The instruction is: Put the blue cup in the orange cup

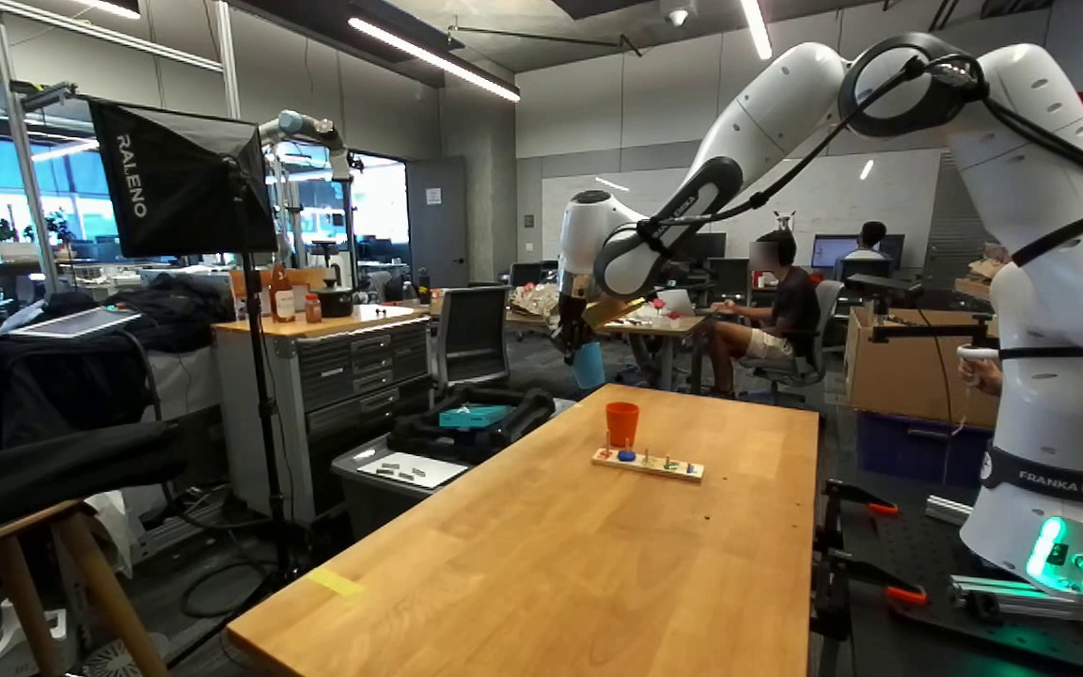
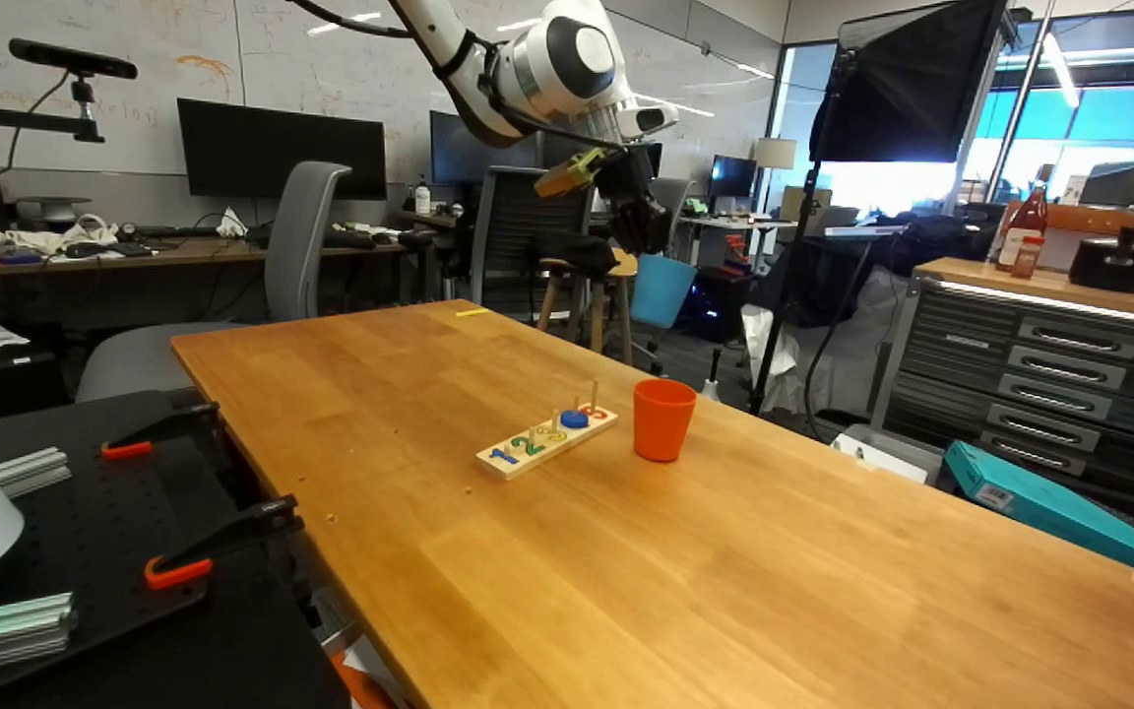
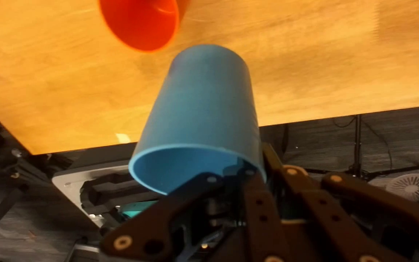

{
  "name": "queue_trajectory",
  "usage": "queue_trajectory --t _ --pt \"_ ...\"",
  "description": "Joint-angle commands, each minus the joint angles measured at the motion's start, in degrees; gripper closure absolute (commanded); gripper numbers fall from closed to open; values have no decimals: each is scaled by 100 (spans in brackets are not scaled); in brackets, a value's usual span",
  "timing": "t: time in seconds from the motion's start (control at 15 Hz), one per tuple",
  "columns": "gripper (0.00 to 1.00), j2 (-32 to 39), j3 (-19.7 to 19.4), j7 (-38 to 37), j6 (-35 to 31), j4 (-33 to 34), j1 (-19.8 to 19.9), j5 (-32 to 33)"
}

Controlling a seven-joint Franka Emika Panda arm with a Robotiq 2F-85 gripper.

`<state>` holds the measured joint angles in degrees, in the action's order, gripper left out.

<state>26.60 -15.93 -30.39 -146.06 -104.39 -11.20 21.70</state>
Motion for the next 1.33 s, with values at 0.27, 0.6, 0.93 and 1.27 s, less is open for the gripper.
queue_trajectory --t 0.27,0.6,0.93,1.27 --pt "97 -415 -429 -237 -39 -861 153 759" --pt "97 -368 -383 -303 -280 -1189 258 858" --pt "98 -300 -350 -388 -665 -1114 222 722" --pt "98 -193 -411 -473 -906 -1037 225 707"
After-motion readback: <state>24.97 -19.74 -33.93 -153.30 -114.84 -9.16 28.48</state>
